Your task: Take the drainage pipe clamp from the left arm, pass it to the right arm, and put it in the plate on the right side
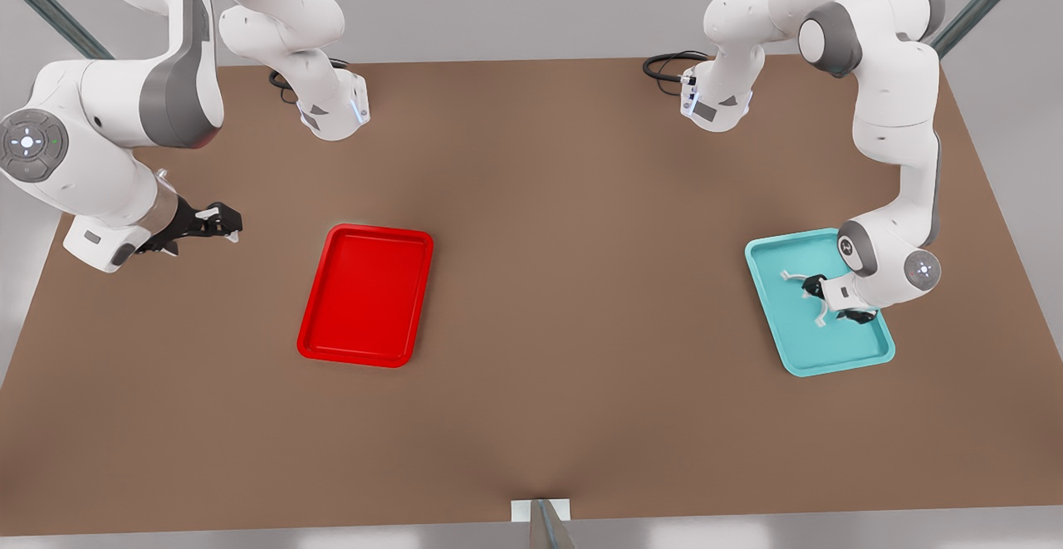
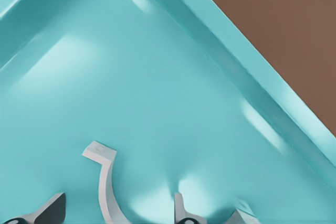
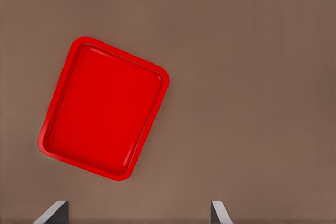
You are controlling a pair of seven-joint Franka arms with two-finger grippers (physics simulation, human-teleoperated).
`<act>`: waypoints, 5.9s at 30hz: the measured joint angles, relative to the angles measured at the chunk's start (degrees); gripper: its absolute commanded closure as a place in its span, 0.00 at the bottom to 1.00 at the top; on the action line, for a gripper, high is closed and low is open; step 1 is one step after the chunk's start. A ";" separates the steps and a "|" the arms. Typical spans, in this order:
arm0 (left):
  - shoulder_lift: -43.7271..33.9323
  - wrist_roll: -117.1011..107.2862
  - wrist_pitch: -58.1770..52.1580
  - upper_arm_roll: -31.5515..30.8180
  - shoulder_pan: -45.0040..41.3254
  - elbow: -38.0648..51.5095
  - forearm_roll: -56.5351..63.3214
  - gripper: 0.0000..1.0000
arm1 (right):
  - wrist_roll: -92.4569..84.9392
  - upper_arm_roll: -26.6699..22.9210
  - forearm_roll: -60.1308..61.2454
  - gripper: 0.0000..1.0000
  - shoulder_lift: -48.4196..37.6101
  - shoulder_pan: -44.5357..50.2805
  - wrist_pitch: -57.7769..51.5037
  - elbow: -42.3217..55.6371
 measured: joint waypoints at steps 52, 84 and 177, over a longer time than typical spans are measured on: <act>-1.65 -5.01 1.82 0.37 -1.55 -1.33 1.21 0.63 | -0.52 0.00 -0.02 0.00 0.18 0.21 -0.08 -0.70; -0.78 -8.91 2.12 -0.19 -2.06 -0.65 1.94 0.79 | -0.44 0.00 -0.18 0.00 0.27 0.94 -0.01 -1.23; 10.70 -124.52 -32.82 -17.86 -37.13 44.42 -0.27 0.79 | -46.33 8.32 1.97 0.04 28.52 30.64 45.76 -4.44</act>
